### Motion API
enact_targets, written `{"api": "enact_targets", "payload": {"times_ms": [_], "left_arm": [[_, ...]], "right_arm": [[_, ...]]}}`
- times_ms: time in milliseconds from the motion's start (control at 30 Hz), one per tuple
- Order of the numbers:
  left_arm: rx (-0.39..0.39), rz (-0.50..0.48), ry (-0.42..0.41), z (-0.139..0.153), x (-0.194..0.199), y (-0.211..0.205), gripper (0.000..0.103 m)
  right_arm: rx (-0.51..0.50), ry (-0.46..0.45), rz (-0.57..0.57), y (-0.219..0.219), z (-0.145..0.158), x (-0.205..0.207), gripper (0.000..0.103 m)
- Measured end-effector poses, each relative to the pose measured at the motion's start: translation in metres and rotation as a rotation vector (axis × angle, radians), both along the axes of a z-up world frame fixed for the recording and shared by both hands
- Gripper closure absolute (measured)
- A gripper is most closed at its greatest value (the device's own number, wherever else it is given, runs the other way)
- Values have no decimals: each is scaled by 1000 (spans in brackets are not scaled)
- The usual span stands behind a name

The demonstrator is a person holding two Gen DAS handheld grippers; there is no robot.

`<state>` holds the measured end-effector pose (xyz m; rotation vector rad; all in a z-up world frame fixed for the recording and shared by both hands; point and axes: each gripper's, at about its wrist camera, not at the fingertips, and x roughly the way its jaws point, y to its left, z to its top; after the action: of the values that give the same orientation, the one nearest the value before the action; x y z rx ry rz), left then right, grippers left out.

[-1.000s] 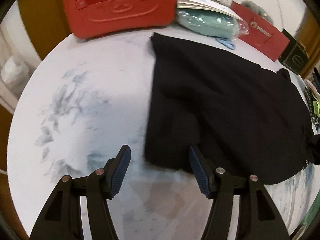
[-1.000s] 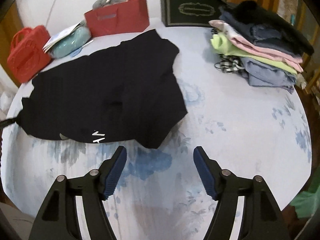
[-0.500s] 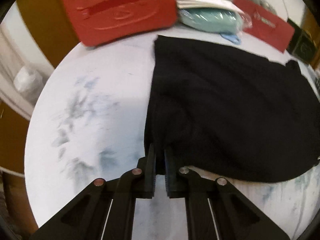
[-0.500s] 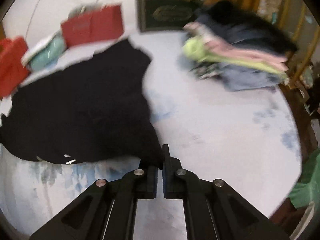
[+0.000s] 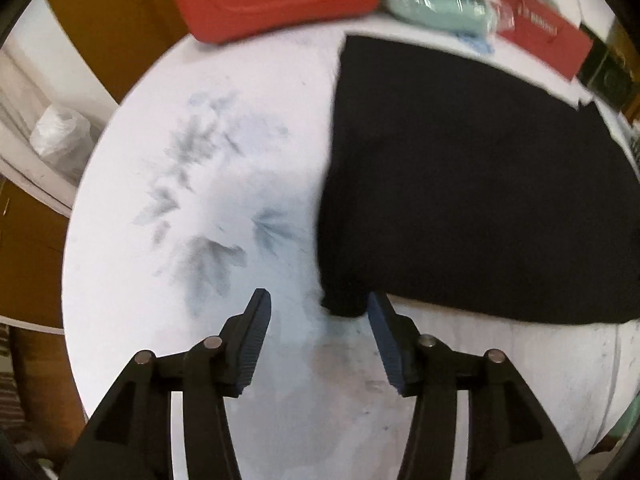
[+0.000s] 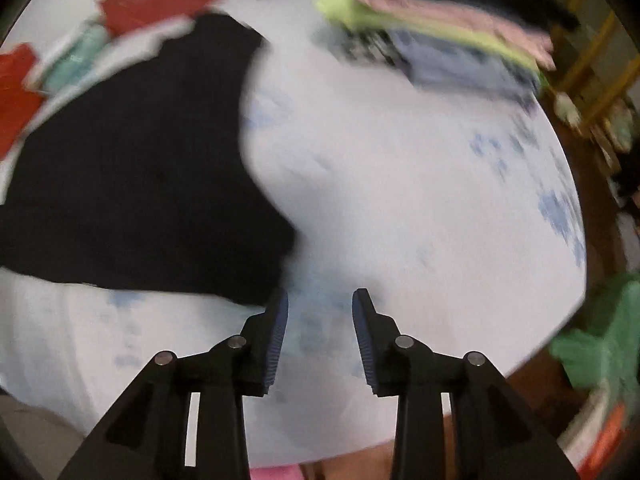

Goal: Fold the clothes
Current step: 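Grasp the garment hem with the left gripper while the right gripper tugs the other side flat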

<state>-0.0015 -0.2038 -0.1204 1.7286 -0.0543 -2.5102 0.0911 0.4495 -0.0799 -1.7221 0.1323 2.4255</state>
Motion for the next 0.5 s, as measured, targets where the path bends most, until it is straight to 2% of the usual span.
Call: {"api": "enact_targets", "payload": {"times_ms": [67, 167, 233, 400, 500], "left_arm": [[10, 6, 32, 9, -1, -4, 50], [18, -20, 64, 13, -11, 2, 49], [22, -43, 75, 11, -19, 8, 47], [22, -64, 64, -3, -49, 20, 44], [7, -56, 32, -16, -68, 26, 44]], "right_arm": [[5, 52, 77, -20, 10, -6, 58], [7, 91, 171, -48, 16, -17, 57], [-1, 92, 205, -60, 13, -23, 54], [17, 68, 293, -82, 2, -36, 32], [46, 59, 348, -93, -5, -43, 30]]}}
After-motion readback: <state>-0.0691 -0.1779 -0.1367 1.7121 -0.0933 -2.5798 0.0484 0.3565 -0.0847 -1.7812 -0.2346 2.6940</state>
